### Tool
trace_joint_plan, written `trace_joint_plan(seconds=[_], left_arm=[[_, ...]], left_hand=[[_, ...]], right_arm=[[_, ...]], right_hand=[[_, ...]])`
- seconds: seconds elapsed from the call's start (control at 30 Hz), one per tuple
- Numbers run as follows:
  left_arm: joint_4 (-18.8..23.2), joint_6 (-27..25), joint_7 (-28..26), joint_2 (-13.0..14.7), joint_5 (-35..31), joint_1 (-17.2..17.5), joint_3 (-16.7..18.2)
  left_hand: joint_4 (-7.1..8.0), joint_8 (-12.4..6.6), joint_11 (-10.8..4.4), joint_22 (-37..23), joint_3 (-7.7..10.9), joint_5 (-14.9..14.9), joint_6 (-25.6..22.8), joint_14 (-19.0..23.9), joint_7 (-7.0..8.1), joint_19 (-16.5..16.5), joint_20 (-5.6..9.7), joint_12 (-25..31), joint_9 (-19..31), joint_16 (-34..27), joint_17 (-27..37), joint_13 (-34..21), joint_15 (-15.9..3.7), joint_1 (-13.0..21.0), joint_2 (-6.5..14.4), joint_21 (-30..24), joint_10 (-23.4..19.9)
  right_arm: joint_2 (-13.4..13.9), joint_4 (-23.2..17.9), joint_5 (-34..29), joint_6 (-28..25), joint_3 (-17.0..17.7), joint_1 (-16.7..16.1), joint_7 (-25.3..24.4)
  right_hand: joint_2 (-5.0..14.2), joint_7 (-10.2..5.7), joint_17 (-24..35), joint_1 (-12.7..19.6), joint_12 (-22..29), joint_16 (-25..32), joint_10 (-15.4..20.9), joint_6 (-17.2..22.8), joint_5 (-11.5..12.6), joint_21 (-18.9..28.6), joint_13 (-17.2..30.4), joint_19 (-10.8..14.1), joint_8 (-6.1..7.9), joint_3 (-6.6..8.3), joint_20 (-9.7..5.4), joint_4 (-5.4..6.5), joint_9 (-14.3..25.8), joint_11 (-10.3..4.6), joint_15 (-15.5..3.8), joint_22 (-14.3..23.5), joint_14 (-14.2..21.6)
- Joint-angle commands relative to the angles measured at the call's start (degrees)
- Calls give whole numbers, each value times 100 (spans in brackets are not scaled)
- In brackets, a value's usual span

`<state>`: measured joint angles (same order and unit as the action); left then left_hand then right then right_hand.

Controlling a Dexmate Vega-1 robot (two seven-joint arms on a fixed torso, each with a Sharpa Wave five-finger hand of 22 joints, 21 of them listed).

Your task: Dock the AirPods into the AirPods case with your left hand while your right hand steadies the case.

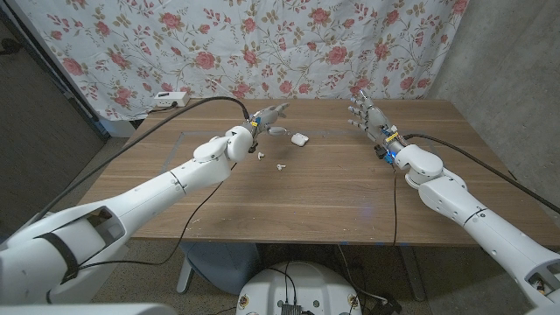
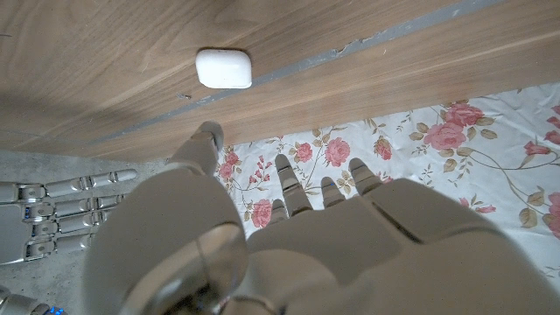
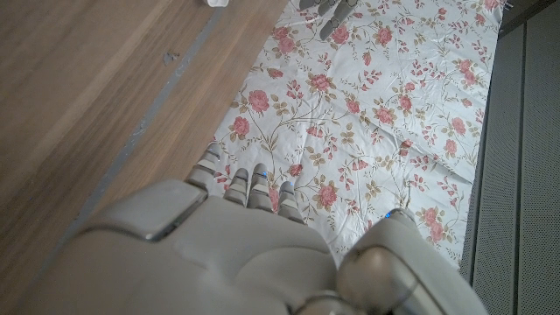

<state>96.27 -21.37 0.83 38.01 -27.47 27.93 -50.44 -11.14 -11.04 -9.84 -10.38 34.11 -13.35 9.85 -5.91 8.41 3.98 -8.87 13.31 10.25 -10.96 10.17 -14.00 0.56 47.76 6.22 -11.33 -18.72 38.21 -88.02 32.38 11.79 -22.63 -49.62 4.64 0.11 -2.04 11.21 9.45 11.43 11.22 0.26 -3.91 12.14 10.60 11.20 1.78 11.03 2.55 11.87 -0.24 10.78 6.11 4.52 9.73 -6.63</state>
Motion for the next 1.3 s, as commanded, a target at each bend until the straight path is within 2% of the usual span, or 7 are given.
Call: trace_joint_plan(seconds=[0.03,0.17,0.37,0.63,0.73,0.93,1.3], left_arm=[[-234,270,553,-86,-294,-253,-51],[-304,313,714,-126,-489,-366,-150],[-330,338,774,-166,-632,-380,-154],[-411,428,1037,-253,-948,-538,-304],[-456,448,1029,-298,-1052,-558,-330],[-425,322,1127,-326,-1697,-666,-588],[-562,446,1069,-443,-1736,-579,-526]], left_hand=[[-7,-45,-75,-3,164,-106,906,74,111,-71,14,37,26,-42,8,3,-69,333,-2,-42,-167],[1,11,132,-6,362,-290,1133,-61,36,12,29,-81,29,15,10,3,-18,781,-78,-14,123],[12,23,43,-13,549,-531,1253,-137,-27,86,19,-118,33,23,22,-28,-19,1082,-10,-4,310],[17,-46,-184,-15,696,-845,1121,43,4,8,46,70,33,-44,18,-85,-128,1395,-118,-50,-82],[22,-62,-169,-15,717,-924,1068,114,5,-27,62,98,32,-63,17,-95,-165,1448,-165,-64,-158],[47,-55,-111,-14,643,-963,1064,145,3,-78,71,83,31,-53,6,-111,-178,1433,-356,-78,-138],[188,-64,-52,-16,381,-883,1024,157,-47,-86,16,113,33,-46,11,-178,-139,1231,-527,-72,-164]], right_arm=[[-2,3,26,-17,5,-11,3],[-1,14,25,-27,2,4,10],[-17,58,22,-17,-14,52,49],[-32,94,27,-3,-23,88,84],[-33,99,25,1,-25,100,93],[-31,103,32,-7,-24,111,102],[-31,105,34,0,-23,100,100]], right_hand=[[17,-12,15,44,11,20,-19,-9,-6,17,7,-30,30,-9,16,-28,21,-5,0,20,-58],[22,-15,17,37,15,24,-11,-1,-6,19,7,-29,33,-11,15,-25,22,-7,-1,20,-54],[31,-17,19,28,18,28,-5,7,-7,20,7,-30,35,-12,15,-20,22,-6,-5,20,-50],[45,-17,21,17,21,28,2,7,-8,22,8,-30,35,-13,14,-13,22,5,0,21,-55],[48,-20,22,14,21,30,1,6,-8,24,8,-27,34,-13,12,-12,22,4,-2,21,-53],[54,-19,22,9,21,29,2,10,-9,25,8,-26,35,-14,12,-10,22,4,0,21,-57],[63,-19,23,6,19,29,-4,9,-10,25,8,-29,34,-14,13,-9,22,-2,6,21,-61]])
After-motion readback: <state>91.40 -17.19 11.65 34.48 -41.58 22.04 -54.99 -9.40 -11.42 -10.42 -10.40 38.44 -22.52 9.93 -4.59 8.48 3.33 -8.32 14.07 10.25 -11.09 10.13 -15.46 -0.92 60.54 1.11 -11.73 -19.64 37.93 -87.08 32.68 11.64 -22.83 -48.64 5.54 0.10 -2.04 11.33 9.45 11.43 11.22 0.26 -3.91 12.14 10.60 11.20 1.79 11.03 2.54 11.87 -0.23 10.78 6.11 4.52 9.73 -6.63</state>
